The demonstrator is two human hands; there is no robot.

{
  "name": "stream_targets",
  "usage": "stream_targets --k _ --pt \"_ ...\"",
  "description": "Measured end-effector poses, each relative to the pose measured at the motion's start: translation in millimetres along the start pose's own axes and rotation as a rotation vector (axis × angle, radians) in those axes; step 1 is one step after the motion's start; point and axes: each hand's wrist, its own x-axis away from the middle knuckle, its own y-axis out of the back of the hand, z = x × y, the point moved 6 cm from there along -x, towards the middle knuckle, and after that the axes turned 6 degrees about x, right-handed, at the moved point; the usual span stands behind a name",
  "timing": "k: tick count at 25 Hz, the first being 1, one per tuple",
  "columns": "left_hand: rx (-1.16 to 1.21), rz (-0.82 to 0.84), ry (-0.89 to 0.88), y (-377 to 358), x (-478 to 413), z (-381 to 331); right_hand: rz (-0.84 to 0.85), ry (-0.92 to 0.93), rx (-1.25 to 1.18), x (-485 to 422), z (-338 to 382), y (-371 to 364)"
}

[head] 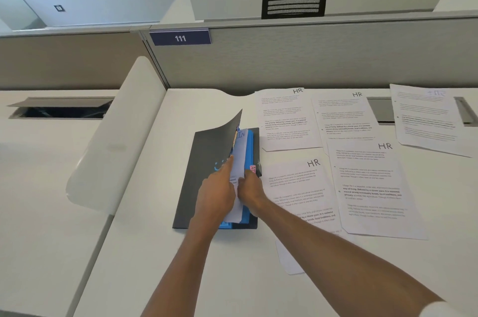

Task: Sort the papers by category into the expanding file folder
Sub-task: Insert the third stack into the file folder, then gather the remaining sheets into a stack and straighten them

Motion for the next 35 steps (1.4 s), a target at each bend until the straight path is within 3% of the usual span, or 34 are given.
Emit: stream_targets --k 5,13,20,26,30,35 --pt "-0.11 0.051 0.008 -25 -2 10 -0.096 0.066 0.103 1 -13 7" --pt "-0.118 0.051 -0.099 -70 -11 21 0.012 0.368 0.534 24 -42 -11" --pt "-0.184 0.023 0.01 -89 -16 26 -0.037 0.602 0.718 45 -61 -8" --pt "-0.066 -0.114 0.088 -94 -9 15 -0.177 0.64 0.861 66 -58 34" --pt "0.051 -0.219 0.197 -94 9 7 -0.317 0.542 0.807 71 -78 72" --pt "-0.115 -0.395 0.084 -110 32 -33 -0.406 0.434 0.726 74 -111 125"
